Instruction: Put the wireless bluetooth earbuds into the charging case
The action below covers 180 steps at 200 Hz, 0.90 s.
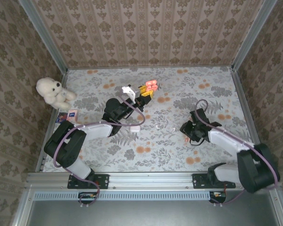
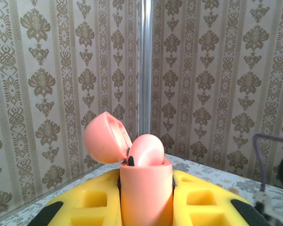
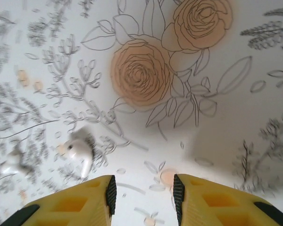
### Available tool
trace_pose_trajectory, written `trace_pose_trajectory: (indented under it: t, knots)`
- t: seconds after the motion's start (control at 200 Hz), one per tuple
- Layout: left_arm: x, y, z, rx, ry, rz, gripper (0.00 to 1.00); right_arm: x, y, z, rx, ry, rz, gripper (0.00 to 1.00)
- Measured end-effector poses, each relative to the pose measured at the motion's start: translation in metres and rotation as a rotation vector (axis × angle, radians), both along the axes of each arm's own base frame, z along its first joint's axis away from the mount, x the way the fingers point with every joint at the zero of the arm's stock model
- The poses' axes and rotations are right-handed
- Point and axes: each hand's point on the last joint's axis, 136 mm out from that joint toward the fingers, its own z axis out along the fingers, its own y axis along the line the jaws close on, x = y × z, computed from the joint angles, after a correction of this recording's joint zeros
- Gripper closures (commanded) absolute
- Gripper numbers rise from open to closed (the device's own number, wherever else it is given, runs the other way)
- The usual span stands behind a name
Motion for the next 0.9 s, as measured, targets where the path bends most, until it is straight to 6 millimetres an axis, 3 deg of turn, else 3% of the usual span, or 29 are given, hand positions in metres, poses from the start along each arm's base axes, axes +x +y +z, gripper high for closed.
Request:
trace_pose_trajectory:
  t: [0.145, 0.25, 0.675, 0.9]
  knots:
    - [0.0, 0.0, 0.0, 0.0, 0.0, 0.0, 1.0, -0.012, -0.006, 0.026, 0.032, -0.086, -0.04, 0.6]
    - [-0.001, -0.001, 0.0, 0.0, 0.0, -0.002, 1.0, -0.019, -0.012, 0.032, 0.028, -0.104, -0.059, 0.6]
    - [-0.006, -0.006, -0.002, 0.005, 0.006, -0.017, 1.0, -0.043, -0.023, -0.005, -0.075, 0.072, -0.076, 0.62]
    - [-0.007, -0.007, -0.002, 0.005, 0.006, -0.021, 1.0, -0.049, -0.02, -0.015, -0.109, 0.112, -0.05, 0.61]
